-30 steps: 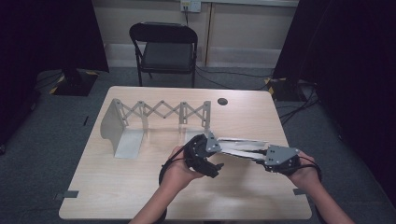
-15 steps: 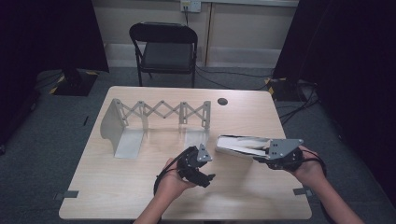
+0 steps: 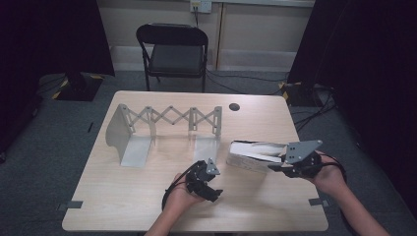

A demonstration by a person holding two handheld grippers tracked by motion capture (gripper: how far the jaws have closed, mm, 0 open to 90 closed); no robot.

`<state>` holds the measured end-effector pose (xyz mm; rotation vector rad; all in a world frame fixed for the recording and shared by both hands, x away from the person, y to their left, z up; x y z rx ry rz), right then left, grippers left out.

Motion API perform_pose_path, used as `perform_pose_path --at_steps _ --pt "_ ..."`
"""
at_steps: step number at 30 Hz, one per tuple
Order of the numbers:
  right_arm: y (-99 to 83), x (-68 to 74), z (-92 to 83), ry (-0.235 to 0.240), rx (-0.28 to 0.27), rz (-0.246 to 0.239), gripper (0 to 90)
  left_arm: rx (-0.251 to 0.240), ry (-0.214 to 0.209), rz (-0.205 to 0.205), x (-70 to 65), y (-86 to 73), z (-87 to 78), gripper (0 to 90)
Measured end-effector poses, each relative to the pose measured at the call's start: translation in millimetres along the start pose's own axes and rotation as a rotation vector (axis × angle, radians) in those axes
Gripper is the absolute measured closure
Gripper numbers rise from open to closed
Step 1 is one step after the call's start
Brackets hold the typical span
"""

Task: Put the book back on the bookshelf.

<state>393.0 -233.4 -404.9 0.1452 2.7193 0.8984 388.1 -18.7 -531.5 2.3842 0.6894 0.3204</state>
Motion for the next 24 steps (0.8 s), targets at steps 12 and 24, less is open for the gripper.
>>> perform_pose_path --at_steps 12,24 --pt "-0.5 6.8 -5.2 0.053 -0.011 -0.007 75.7 0.019 0.013 0.005 -2.6 -11.1 10.6 16.5" --pt "-1.0 11.2 -9.9 0.096 -0.016 0.000 75.8 -0.035 -0.010 0.004 -1.9 -15.6 10.8 14.8"
Point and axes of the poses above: each handheld gripper's, and its own axes: z roughly forward along the jaws, y roughly out of its top, x roughly to its left, the point moved 8 cm from there along z, roughly forward along the jaws, and after that the axes turned 4 degrees about y, right-handed, at the moved point
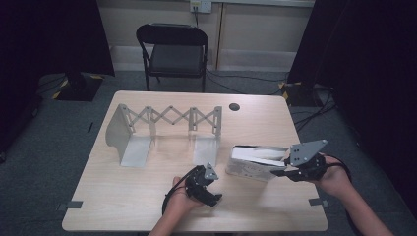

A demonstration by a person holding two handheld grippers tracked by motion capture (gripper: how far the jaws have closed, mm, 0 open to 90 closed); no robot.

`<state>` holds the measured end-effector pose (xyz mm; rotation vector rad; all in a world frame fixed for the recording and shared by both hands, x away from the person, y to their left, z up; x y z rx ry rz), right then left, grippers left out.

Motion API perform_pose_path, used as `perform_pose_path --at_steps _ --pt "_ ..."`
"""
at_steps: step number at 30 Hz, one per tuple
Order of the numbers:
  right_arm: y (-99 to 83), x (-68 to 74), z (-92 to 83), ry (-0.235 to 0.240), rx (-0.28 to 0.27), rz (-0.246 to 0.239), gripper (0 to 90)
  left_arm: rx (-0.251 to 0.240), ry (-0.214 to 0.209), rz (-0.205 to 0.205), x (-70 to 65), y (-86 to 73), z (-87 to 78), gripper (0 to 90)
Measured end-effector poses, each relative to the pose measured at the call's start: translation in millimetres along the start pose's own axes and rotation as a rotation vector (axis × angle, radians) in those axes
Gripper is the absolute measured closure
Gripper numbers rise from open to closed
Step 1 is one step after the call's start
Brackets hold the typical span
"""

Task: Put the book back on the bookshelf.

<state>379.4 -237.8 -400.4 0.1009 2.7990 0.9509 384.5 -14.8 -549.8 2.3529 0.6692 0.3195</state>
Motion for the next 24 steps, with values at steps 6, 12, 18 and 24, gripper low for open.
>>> perform_pose_path --at_steps 6,12,18,24 --pt "-0.4 2.2 -2.2 0.021 -0.001 0.001 75.9 -0.019 -0.006 -0.002 -0.8 -1.8 0.9 10.0" --pt "-1.4 3.8 -3.9 0.038 -0.009 0.008 75.8 -0.052 0.004 -0.020 -0.3 -3.5 5.0 0.1" --pt "-2.6 5.1 -4.7 0.042 -0.011 0.005 75.7 -0.076 0.005 -0.019 -0.1 -4.4 5.0 0.0" --pt "-2.5 4.2 -4.7 0.040 -0.010 0.010 75.7 -0.074 0.024 -0.038 -0.4 -3.8 5.6 0.0"
Point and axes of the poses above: each handheld gripper's, and its own axes: z roughly forward along the jaws, y roughly out of its top, x roughly to its left, the point moved 8 cm from there along z, roughly forward along the jaws, and after that the axes turned 4 degrees about y, right-handed, at the moved point
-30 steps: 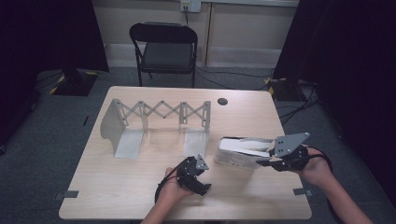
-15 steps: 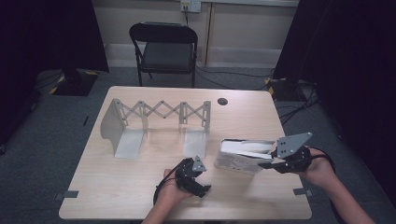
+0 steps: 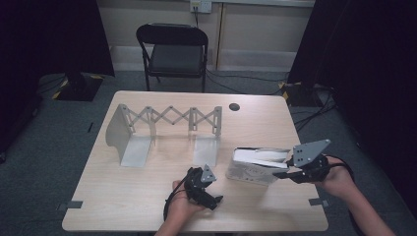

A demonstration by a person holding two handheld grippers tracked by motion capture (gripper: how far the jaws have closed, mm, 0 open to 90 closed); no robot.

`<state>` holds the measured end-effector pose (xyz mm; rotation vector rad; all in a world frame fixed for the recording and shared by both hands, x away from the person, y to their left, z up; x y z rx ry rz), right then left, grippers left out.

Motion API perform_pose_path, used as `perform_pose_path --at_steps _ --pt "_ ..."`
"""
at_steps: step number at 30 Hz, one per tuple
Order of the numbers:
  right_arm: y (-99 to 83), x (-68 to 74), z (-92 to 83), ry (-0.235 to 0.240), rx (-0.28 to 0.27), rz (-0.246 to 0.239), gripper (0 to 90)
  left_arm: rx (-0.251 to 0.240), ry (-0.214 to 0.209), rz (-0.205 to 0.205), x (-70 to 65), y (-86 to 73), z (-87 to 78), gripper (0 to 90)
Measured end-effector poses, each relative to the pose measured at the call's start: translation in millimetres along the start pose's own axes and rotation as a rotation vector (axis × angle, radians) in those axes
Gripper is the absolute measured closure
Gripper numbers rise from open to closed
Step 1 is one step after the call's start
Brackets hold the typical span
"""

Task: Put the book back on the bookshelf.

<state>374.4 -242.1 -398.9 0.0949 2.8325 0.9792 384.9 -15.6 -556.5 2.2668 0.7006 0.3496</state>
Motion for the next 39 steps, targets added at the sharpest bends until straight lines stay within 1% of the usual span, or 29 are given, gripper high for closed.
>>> perform_pose_path --at_steps 1,4,5,6,8,9,10,11,12,13,14,15,16,17,18,19,21,22,23,24,25,26,27,29,30,32,35,36,39 --pt "-0.1 0.0 0.0 0.000 0.000 -0.002 75.7 -0.003 0.011 -0.017 -1.1 0.7 0.6 0.0" --pt "-0.6 -0.1 -0.1 0.001 -0.002 -0.003 75.6 0.002 0.020 -0.014 -1.0 0.4 0.0 0.1" --pt "-0.6 -0.4 -0.1 0.001 -0.004 -0.001 75.6 -0.002 0.028 -0.027 -2.5 0.7 0.2 0.1" --pt "-0.6 -0.7 -0.1 0.001 -0.005 0.001 75.6 -0.005 0.026 -0.029 -3.7 1.2 0.8 0.1" --pt "-0.8 -1.4 -0.2 0.004 -0.004 0.003 75.6 -0.005 -0.001 0.004 -7.3 1.8 1.0 0.3" --pt "-0.8 -2.0 -0.2 0.004 -0.005 0.008 75.6 0.000 -0.015 0.012 -9.1 2.3 1.1 0.3" --pt "-0.9 -2.5 -0.3 0.007 -0.006 0.011 75.5 0.016 -0.014 0.020 -8.9 2.5 0.8 0.3" --pt "-1.1 -3.4 -0.5 0.011 -0.008 0.014 75.5 0.016 -0.014 0.020 -8.9 2.5 0.8 0.5" --pt "-1.1 -3.4 -0.5 0.011 -0.008 0.014 75.5 0.029 -0.018 0.019 -9.1 3.0 0.4 0.5" --pt "-1.1 -4.8 -0.5 0.015 -0.008 0.015 75.5 0.050 -0.024 0.023 -8.3 3.6 -1.3 4.5" --pt "-1.2 -4.8 -0.5 0.017 -0.009 0.017 75.6 0.066 -0.035 0.016 -6.8 4.6 -3.5 6.4" --pt "-1.2 -4.8 -0.5 0.017 -0.009 0.017 75.6 0.066 -0.035 0.016 -6.8 4.6 -3.5 9.1" --pt "-1.4 -5.7 -0.7 0.022 -0.012 0.011 75.6 0.084 -0.053 -0.020 -5.0 6.2 -7.8 13.9" --pt "-1.4 -5.7 -0.7 0.022 -0.012 0.011 75.6 0.084 -0.053 -0.020 -5.0 6.2 -7.8 18.2" --pt "-1.8 -6.1 -0.8 0.028 -0.016 0.007 75.6 0.091 -0.084 -0.046 -4.1 8.7 -12.0 19.3" --pt "-2.0 -6.1 -0.8 0.031 -0.018 0.002 75.6 0.088 -0.088 -0.048 -3.3 10.6 -13.9 20.1" --pt "-2.0 -5.9 -0.8 0.036 -0.019 -0.002 75.6 0.077 -0.091 -0.054 -2.8 13.2 -15.8 18.0" --pt "-1.9 -5.3 -1.1 0.043 -0.017 -0.007 75.6 0.070 -0.117 -0.057 -2.4 18.2 -21.8 17.9" --pt "-1.9 -5.3 -1.1 0.043 -0.017 -0.007 75.6 0.070 -0.117 -0.057 -2.4 18.2 -21.8 18.0" --pt "-1.6 -5.0 -1.3 0.048 -0.015 -0.006 75.6 0.066 -0.126 -0.059 -1.8 20.8 -24.6 18.0" --pt "-1.3 -4.7 -1.7 0.055 -0.016 -0.005 75.7 0.060 -0.124 -0.057 -0.9 23.2 -27.6 17.8" --pt "-1.1 -4.9 -2.7 0.073 -0.016 0.000 75.8 0.043 -0.147 -0.063 0.3 27.6 -32.5 17.1" --pt "-1.1 -4.9 -2.7 0.073 -0.016 0.000 75.8 0.043 -0.147 -0.063 0.3 27.6 -32.5 16.8" --pt "-1.1 -5.9 -3.4 0.087 -0.015 0.002 75.8 0.043 -0.145 -0.077 3.2 29.7 -36.6 16.5" --pt "-1.1 -6.1 -3.4 0.090 -0.014 0.004 75.9 0.034 -0.152 -0.083 4.8 31.3 -38.5 16.6" --pt "-1.3 -7.2 -3.4 0.089 -0.010 0.008 75.8 0.029 -0.151 -0.086 6.3 32.9 -40.4 18.4" --pt "-1.3 -8.2 -3.5 0.087 -0.003 0.013 75.8 0.039 -0.149 -0.093 7.6 34.1 -40.3 17.9" --pt "-1.5 -9.2 -3.6 0.092 -0.001 0.017 75.6 0.055 -0.155 -0.088 8.4 34.8 -40.5 17.7" --pt "-1.6 -11.1 -3.5 0.093 0.003 0.021 75.6 0.069 -0.163 -0.089 9.2 37.4 -41.3 18.0"
Point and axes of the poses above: each handheld gripper's, and its own axes: z roughly forward along the jaws, y roughly out of its top, x roughly to its left, the point moved 8 cm from there along z, roughly forward along the jaws, and after that the axes turned 4 degrees about y, right-handed, at the moved point
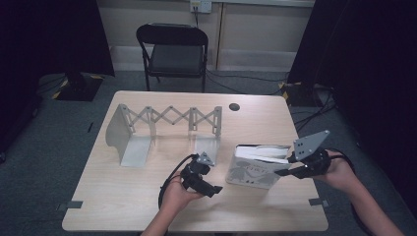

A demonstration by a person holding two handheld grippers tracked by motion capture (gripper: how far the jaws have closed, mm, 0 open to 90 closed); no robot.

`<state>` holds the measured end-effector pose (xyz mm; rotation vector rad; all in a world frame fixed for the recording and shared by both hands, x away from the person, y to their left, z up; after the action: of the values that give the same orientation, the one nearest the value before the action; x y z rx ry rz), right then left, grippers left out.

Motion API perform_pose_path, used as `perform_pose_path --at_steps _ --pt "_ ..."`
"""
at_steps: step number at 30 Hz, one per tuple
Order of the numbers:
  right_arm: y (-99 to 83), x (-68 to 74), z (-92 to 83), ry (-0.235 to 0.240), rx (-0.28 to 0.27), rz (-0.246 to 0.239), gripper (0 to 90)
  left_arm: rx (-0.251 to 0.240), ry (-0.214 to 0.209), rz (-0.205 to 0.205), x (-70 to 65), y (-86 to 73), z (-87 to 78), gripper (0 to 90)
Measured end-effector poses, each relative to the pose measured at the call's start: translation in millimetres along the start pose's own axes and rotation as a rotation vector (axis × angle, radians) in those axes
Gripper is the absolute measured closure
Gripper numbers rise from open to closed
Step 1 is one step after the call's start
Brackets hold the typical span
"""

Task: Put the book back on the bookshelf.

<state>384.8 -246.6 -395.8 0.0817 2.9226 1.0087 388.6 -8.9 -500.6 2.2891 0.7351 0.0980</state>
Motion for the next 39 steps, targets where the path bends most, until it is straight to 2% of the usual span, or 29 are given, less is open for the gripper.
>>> perform_pose_path --at_steps 4,10,17,19,25,29,31,36,38,39 --pt "-0.1 -2.0 -0.1 0.008 0.001 0.006 75.5 0.015 -0.012 0.007 1.1 5.1 -4.9 20.5" --pt "-0.6 -4.5 -0.1 0.011 -0.002 0.017 75.5 0.007 -0.015 0.016 2.0 14.2 -12.6 20.9" --pt "-1.0 -6.8 -0.1 0.016 -0.004 0.040 75.4 0.012 -0.010 0.060 -1.2 29.4 -19.5 21.6" --pt "-0.7 -7.4 0.0 0.014 0.000 0.048 75.3 0.005 -0.010 0.074 -3.0 38.7 -22.3 21.6" --pt "-0.5 -7.8 0.2 0.015 0.005 0.048 75.2 0.022 -0.015 0.120 -7.0 54.6 -25.6 21.6" --pt "-0.7 -6.6 0.1 0.016 0.007 0.045 75.2 0.025 0.003 0.159 -9.5 70.5 -29.1 20.7" --pt "-0.6 -6.4 0.2 0.015 0.007 0.041 75.2 0.022 -0.011 0.157 -11.4 76.2 -29.8 20.6" --pt "-0.7 -6.1 0.2 0.015 0.007 0.040 75.2 0.040 -0.012 0.167 -11.0 89.0 -30.0 20.7" --pt "-0.6 -6.1 0.2 0.015 0.008 0.039 75.2 0.047 -0.007 0.175 -11.0 91.2 -29.2 20.6" --pt "-0.7 -5.9 0.2 0.017 0.009 0.040 75.1 0.056 0.001 0.196 -10.4 95.7 -27.7 20.5"
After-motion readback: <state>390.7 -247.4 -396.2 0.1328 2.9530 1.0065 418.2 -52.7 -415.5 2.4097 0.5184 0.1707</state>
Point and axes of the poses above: each handheld gripper's, and its own axes: z roughly forward along the jaws, y roughly out of its top, x roughly to its left, the point moved 8 cm from there along z, roughly forward along the jaws, and after that the axes turned 4 degrees about y, right-handed, at the moved point
